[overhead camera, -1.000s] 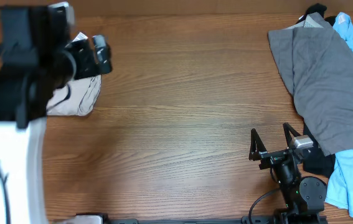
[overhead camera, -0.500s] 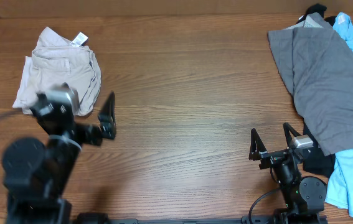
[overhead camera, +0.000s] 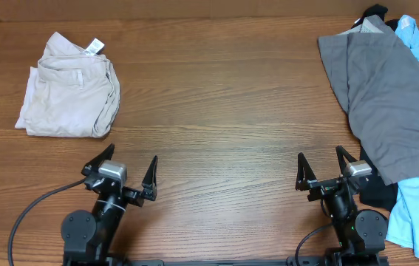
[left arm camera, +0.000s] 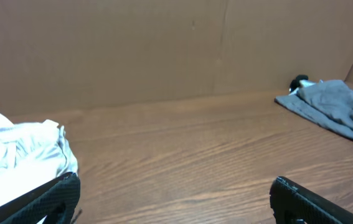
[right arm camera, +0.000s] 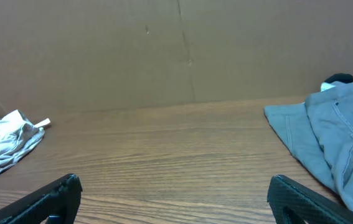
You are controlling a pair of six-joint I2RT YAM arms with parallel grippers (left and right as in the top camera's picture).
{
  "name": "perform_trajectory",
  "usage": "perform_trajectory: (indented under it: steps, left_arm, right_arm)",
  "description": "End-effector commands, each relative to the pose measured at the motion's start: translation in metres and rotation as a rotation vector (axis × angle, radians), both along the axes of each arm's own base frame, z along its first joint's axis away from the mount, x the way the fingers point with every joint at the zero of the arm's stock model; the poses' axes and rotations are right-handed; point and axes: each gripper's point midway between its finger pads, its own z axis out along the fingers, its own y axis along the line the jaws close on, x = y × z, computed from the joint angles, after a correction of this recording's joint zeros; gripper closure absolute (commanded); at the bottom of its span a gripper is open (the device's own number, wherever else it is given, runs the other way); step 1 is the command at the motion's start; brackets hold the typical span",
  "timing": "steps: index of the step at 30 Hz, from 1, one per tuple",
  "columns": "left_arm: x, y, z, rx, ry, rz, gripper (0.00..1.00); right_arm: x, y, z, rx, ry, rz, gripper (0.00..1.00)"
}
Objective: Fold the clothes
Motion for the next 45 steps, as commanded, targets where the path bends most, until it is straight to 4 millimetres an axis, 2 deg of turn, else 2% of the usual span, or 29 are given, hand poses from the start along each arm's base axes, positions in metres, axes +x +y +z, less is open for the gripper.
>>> perform_trajectory:
  steps: [1, 11, 18, 23, 45]
  left_arm:
    - [-0.002, -0.002, -0.011, 0.015, -0.032, -0.015, 0.00]
    - [0.000, 0.000, -0.041, 0.014, -0.025, -0.002, 0.00]
    - [0.005, 0.017, -0.035, 0.015, -0.084, 0.098, 0.00]
    - [0.006, 0.027, -0.053, 0.023, -0.012, 0.151, 0.00]
    - [0.006, 0.030, -0.053, 0.024, -0.014, 0.163, 0.00]
  right_arm:
    - [0.000, -0.002, -0.002, 0.000, -0.005, -0.009, 0.00]
    - [0.000, -0.002, -0.002, 0.000, -0.005, -0.009, 0.00]
    - [0.000, -0.002, -0.002, 0.000, -0.005, -0.009, 0.00]
    - [0.000, -0.002, -0.002, 0.000, -0.005, -0.009, 0.00]
    - [0.000, -0.002, -0.002, 0.000, -0.005, -0.009, 0.00]
